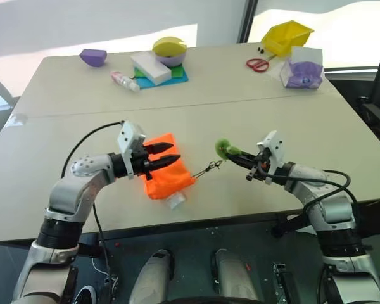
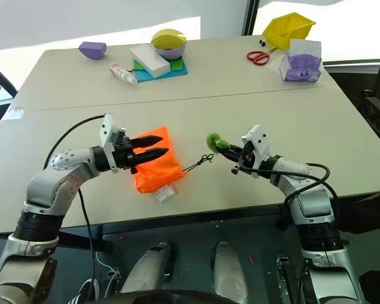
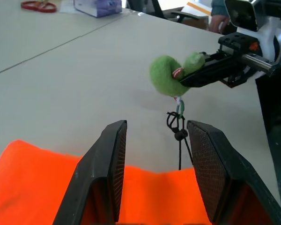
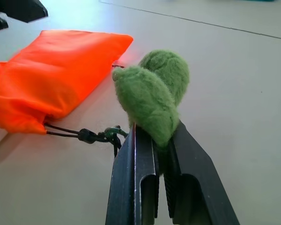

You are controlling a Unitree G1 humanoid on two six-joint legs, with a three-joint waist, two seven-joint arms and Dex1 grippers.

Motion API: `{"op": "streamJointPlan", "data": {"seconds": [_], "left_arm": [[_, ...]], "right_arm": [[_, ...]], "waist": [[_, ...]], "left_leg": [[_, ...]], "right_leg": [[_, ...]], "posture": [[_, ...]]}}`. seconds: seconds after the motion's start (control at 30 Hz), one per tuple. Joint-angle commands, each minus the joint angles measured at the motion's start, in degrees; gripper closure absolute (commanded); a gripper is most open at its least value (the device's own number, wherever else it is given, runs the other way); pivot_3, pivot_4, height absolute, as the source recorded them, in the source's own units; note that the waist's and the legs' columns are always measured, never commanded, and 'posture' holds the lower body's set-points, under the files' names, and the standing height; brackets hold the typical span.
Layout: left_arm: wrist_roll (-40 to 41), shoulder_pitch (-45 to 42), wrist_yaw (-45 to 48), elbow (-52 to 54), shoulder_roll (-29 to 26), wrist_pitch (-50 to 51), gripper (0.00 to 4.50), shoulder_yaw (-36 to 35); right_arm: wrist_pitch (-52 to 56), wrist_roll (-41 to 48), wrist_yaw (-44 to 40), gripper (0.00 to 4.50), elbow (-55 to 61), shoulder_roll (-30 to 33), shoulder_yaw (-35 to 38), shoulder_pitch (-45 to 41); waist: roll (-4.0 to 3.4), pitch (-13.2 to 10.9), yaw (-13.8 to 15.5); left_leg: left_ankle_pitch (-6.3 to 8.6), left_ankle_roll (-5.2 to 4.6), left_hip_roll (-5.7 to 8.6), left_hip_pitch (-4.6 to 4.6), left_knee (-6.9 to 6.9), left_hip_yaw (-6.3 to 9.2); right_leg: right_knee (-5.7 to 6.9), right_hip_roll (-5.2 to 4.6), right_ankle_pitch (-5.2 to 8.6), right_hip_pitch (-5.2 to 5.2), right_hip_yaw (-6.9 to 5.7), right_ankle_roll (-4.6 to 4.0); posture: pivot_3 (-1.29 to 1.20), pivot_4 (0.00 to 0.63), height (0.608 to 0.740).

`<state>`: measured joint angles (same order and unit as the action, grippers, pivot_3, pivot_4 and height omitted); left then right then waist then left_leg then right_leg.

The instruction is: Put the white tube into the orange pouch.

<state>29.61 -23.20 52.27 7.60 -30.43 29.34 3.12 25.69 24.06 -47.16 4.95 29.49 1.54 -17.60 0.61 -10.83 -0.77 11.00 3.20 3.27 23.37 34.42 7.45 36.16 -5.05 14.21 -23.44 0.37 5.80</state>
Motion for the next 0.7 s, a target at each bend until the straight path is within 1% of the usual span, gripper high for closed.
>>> {"op": "streamJointPlan", "data": {"seconds": [0.03, 0.17, 0.27, 0.33, 0.5, 0.57, 0.63, 0.67, 0.7], "left_arm": [[-0.55, -1.40, 0.98, -0.93, -0.11, -1.42, 2.33, -0.55], [-0.07, -1.46, 1.67, -1.32, 0.47, -1.04, 2.33, -0.33], [-1.57, -1.86, 2.29, -1.89, 0.93, -2.31, 2.33, 1.06], [-1.17, -2.77, 2.67, -2.26, 0.94, -1.63, 2.33, 0.56], [-0.50, -0.27, 3.73, 1.77, -2.00, -0.61, 2.33, -1.23], [-0.74, 1.66, 4.62, 3.63, -3.78, -1.12, 2.33, -1.35], [-0.66, 3.02, 4.74, 5.38, -5.11, -1.48, 2.28, -2.08], [-0.41, 3.45, 4.73, 6.27, -5.77, -1.39, 2.28, -2.64], [-0.21, 3.73, 4.71, 6.86, -6.21, -1.31, 2.28, -3.02]], "right_arm": [[-0.22, 3.53, -0.68, 4.50, 3.86, 0.31, 3.51, -0.37], [-1.03, 3.42, -1.60, 4.50, 4.51, 0.72, 2.93, 0.43], [-0.63, 3.95, -1.50, 4.50, 4.85, 0.16, 2.87, 0.30], [-1.24, 2.36, -1.02, 4.50, 4.60, 0.20, 1.72, 0.23], [-2.77, -2.52, -0.92, 4.50, 3.62, 2.18, -1.50, 1.25], [-0.97, -0.40, -2.09, 4.50, 3.86, 2.08, -1.09, 1.54], [0.56, 0.86, -1.79, 3.75, 3.77, 1.60, -0.34, 1.01], [-0.13, -0.66, -1.74, 3.40, 3.39, 2.16, -1.11, 0.91], [-0.78, -1.88, -1.74, 2.88, 3.11, 2.64, -1.76, 0.88]], "waist": [[0.00, 0.00, -0.04], [0.00, 0.00, 0.01], [0.00, 0.00, 0.04], [0.01, 0.00, 0.05], [0.00, 0.00, -0.33], [0.00, 0.00, -0.23], [-0.01, -0.01, -0.14], [0.00, -0.01, -0.04], [0.00, -0.01, 0.00]], "left_leg": [[0.00, 0.00, 0.00, 0.00, 0.01, 0.00], [0.00, 0.00, 0.00, -0.01, 0.05, 0.00], [0.00, 0.00, 0.00, 0.00, 0.05, -0.01], [0.00, 0.00, 0.00, 0.00, 0.05, 0.00], [0.00, 0.00, 0.00, -0.01, 0.04, -0.03], [0.00, 0.00, -0.01, -0.02, -0.02, -0.03], [0.00, 0.00, -0.02, -0.01, -0.06, -0.03], [0.00, 0.00, -0.02, -0.01, -0.06, -0.02], [0.00, 0.00, -0.02, -0.01, -0.05, 0.00]], "right_leg": [[0.00, 0.00, 0.00, 0.00, 0.00, -0.01], [0.00, 0.00, 0.06, 0.03, 0.00, -0.11], [0.00, -0.01, 0.06, 0.03, 0.01, -0.11], [0.00, -0.01, 0.05, 0.03, 0.01, -0.11], [0.00, 0.00, 0.05, 0.00, 0.01, -0.10], [0.00, -0.01, 0.06, -0.01, 0.02, -0.11], [0.00, -0.01, 0.06, -0.04, 0.03, -0.11], [0.00, -0.01, 0.07, -0.03, 0.03, -0.12], [0.00, 0.00, 0.07, -0.03, 0.03, -0.13]], "posture": [[0.00, 0.150, 0.740], [0.00, 0.150, 0.740], [0.00, 0.150, 0.740], [0.00, 0.150, 0.740], [0.00, 0.150, 0.740], [0.00, 0.150, 0.740], [0.00, 0.150, 0.740], [0.00, 0.150, 0.740], [0.00, 0.150, 0.740]]}}
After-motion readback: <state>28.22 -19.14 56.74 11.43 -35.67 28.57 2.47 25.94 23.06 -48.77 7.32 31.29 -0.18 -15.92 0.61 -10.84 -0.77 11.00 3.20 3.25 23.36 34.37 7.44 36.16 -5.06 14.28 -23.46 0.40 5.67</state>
